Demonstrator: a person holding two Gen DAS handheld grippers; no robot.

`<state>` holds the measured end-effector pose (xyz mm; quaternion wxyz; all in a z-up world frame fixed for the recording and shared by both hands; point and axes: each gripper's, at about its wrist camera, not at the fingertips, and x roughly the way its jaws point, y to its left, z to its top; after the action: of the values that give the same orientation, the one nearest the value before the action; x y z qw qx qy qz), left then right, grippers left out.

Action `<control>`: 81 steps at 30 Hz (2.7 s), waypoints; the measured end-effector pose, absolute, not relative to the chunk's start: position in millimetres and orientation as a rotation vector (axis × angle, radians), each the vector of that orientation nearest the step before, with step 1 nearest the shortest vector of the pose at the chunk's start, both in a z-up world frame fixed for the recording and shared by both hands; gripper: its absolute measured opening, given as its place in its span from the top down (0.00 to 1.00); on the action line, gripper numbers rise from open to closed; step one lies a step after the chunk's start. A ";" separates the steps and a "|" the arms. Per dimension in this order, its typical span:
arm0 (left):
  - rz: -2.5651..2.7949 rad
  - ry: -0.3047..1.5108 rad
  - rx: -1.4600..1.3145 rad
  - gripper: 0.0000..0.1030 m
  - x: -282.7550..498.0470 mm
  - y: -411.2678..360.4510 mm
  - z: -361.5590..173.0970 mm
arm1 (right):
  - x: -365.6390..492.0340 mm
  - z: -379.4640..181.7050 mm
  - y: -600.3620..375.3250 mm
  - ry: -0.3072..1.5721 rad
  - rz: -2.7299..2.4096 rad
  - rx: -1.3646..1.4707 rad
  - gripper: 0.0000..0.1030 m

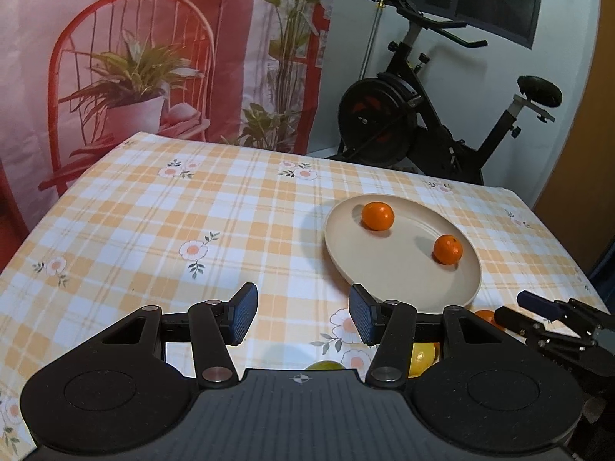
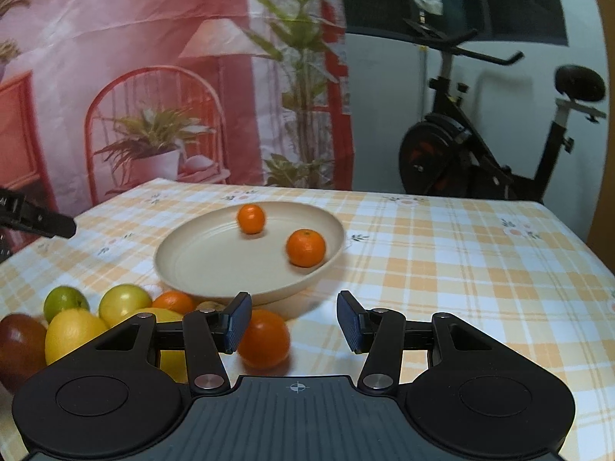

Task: Organize fruits
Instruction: 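Move the right gripper to another tangerine and the left gripper to a green lime, then grasp the green lime with the left gripper while the right gripper grasps a tangerine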

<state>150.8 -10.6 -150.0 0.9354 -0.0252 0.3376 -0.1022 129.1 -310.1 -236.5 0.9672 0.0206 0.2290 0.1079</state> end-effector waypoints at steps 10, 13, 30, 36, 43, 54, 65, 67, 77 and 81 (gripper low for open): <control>-0.200 0.721 -0.097 0.46 149.0 -3.2 -159.5 | 131.0 -237.3 -300.0 0.494 0.263 0.002 0.55; -0.201 0.724 -0.097 0.46 148.4 -3.7 -159.9 | 132.5 -238.5 -296.0 0.509 0.269 -0.016 0.55; -0.215 0.764 -0.083 0.42 143.2 -4.2 -164.9 | 144.0 -248.0 -286.9 0.611 0.288 -0.055 0.63; -0.209 0.786 -0.094 0.40 143.1 -3.1 -167.3 | 144.7 -247.4 -290.0 0.611 0.286 -0.042 0.66; -0.220 0.833 -0.129 0.39 146.4 -1.5 -173.1 | 144.3 -246.7 -290.9 0.609 0.287 -0.035 0.66; -0.242 0.886 -0.145 0.35 150.3 -4.2 -180.3 | 144.4 -246.3 -291.3 0.608 0.287 -0.032 0.66; -0.252 0.918 -0.162 0.32 153.8 -4.7 -187.6 | 144.2 -246.4 -291.4 0.608 0.287 -0.032 0.66; -0.256 0.922 -0.163 0.32 154.4 -5.9 -188.7 | 144.2 -246.5 -291.4 0.608 0.287 -0.032 0.66; -0.278 0.934 -0.169 0.32 155.7 -10.0 -194.5 | 144.2 -246.5 -291.4 0.608 0.287 -0.032 0.66; -0.285 0.942 -0.187 0.33 156.4 -8.8 -196.4 | 144.3 -246.5 -291.3 0.608 0.287 -0.032 0.66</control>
<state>156.4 -8.8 -196.4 0.8772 -0.0897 0.4514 -0.1366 144.3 -291.3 -246.5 0.9439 -0.0155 0.2983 0.1408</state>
